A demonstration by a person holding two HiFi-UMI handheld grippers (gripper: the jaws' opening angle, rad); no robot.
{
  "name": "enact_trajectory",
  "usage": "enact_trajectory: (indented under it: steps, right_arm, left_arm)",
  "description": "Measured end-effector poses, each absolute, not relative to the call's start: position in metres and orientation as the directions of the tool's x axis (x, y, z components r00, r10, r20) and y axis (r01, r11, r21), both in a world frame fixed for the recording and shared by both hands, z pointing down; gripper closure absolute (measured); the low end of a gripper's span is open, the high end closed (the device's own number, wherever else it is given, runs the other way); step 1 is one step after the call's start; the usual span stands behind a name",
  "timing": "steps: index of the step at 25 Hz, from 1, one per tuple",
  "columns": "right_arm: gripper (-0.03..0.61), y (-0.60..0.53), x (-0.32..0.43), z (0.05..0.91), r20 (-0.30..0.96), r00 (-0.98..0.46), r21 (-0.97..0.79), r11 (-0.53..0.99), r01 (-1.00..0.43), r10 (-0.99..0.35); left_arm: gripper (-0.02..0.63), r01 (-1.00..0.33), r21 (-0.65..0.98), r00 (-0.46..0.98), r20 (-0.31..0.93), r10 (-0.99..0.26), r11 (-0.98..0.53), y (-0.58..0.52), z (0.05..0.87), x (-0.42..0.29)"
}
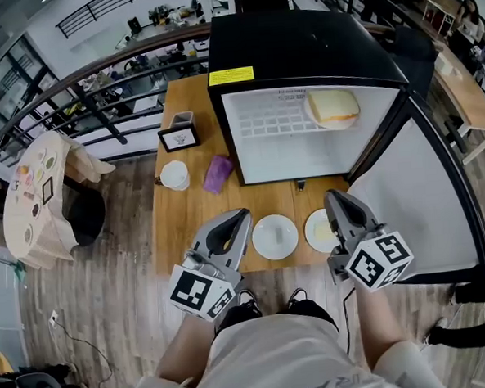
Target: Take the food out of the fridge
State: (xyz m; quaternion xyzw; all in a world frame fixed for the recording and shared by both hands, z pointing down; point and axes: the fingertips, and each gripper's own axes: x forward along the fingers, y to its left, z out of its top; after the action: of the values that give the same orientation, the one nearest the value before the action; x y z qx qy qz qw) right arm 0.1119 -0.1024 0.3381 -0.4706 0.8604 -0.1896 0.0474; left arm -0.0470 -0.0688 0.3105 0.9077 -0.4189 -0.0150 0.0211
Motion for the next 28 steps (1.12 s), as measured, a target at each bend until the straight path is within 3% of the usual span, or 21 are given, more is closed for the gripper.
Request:
enact_trajectory:
  steps: [12, 21, 23, 28]
  right_arm:
    - [0.558, -0.108, 0.111, 0.34, 0.107, -0.546, -0.392, 0.469, -0.791, -0.831]
    - [0.552, -0.163, 0.129, 0.356, 0.13, -0.433, -0.606, 0.274, -0.747, -0.892]
    - [0.482, -0.181, 0.132, 0.357, 0.123, -0.409, -0.667, 0.23, -0.709, -0.904]
    - [0.471, -0.217, 0.146, 0.365, 0.114, -0.334, -0.781, 0.123, -0.612, -0.936]
  left_arm:
    - [0.606, -0.753, 0.043, 0.657, 0.001, -0.754, -0.656, -0.068, 0.312, -0.047]
    - [0.606, -0.743, 0.054, 0.669, 0.012, -0.743, -0.667, -0.07, 0.319, -0.047]
    - [0.606, -0.741, 0.059, 0.67, 0.015, -0.742, -0.668, -0.071, 0.321, -0.048]
    - [0.606, -0.737, 0.072, 0.675, 0.029, -0.737, -0.672, -0.078, 0.33, -0.052]
